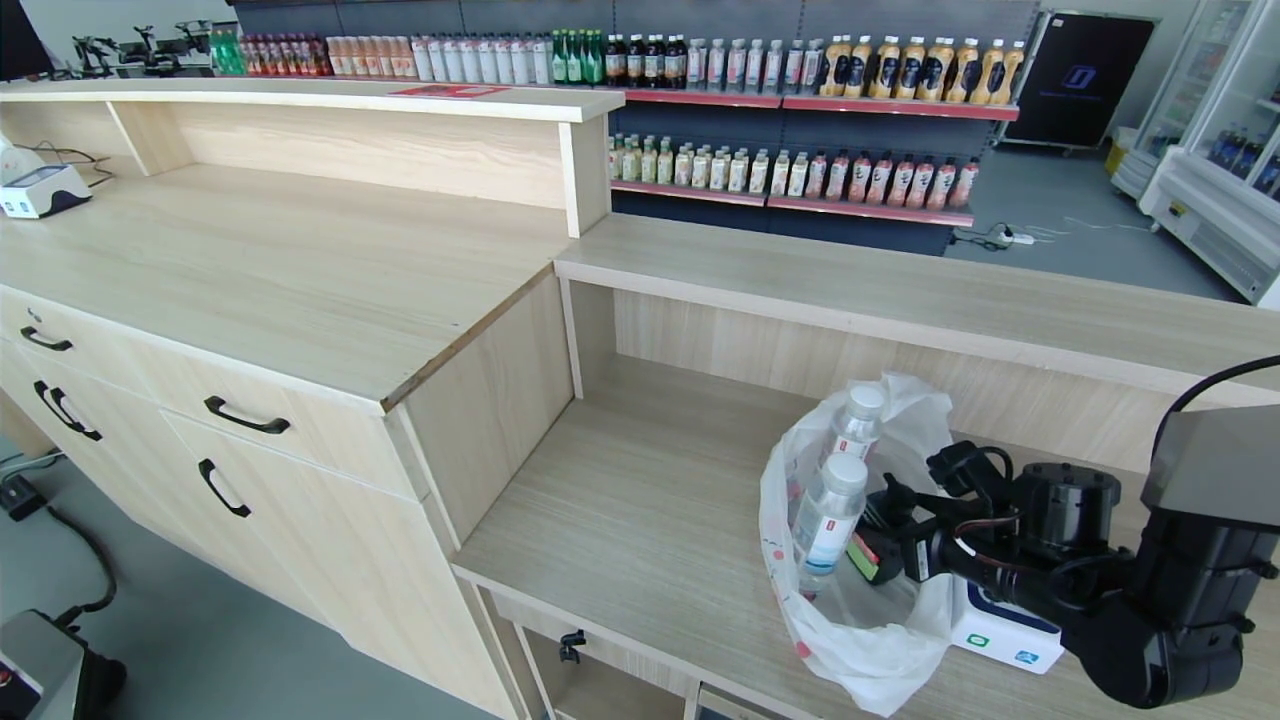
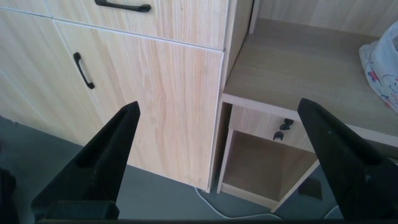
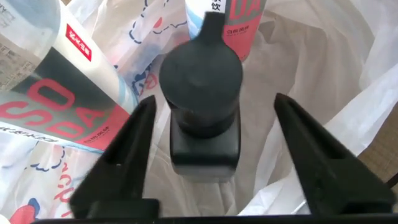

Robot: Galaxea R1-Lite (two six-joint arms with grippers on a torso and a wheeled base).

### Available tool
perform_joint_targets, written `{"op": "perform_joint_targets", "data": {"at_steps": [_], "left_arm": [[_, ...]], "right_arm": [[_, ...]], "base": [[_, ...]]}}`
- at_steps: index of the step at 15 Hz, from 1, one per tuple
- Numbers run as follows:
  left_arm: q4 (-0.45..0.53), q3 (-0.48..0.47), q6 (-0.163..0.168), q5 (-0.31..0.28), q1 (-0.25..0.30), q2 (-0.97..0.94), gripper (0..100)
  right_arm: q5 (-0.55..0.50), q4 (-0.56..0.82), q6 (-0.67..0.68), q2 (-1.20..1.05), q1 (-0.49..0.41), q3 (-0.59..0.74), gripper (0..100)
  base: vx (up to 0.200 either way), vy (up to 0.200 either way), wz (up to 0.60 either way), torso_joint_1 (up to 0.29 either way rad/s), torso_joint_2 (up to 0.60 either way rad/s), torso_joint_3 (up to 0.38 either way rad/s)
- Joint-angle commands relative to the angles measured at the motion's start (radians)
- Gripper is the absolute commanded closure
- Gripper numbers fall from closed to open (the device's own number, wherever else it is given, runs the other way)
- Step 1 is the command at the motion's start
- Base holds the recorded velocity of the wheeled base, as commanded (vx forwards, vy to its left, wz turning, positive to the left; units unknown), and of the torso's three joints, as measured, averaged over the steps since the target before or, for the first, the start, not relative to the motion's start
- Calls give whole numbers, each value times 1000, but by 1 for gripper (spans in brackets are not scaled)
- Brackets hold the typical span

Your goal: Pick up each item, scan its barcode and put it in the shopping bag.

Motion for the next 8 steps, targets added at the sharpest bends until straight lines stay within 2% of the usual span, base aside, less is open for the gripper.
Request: {"op": "perform_joint_targets", "data": {"at_steps": [1, 5, 7, 8], "left_arm": [[0, 0, -1, 0, 0, 1, 0], [0, 0, -1, 0, 0, 1, 0], [0, 0, -1, 0, 0, 1, 0], [0, 0, -1, 0, 0, 1, 0]], "right_arm": [[0, -3, 1, 2, 1, 0, 0], [2, 7, -1, -18, -4, -19, 0], [2, 34, 2, -131, -9, -34, 0], [2, 90, -1, -214, -9, -29, 0]], "base": [[0, 0, 0, 0, 0, 0], [0, 0, 0, 0, 0, 0], [0, 0, 0, 0, 0, 0], [0, 0, 0, 0, 0, 0]]}}
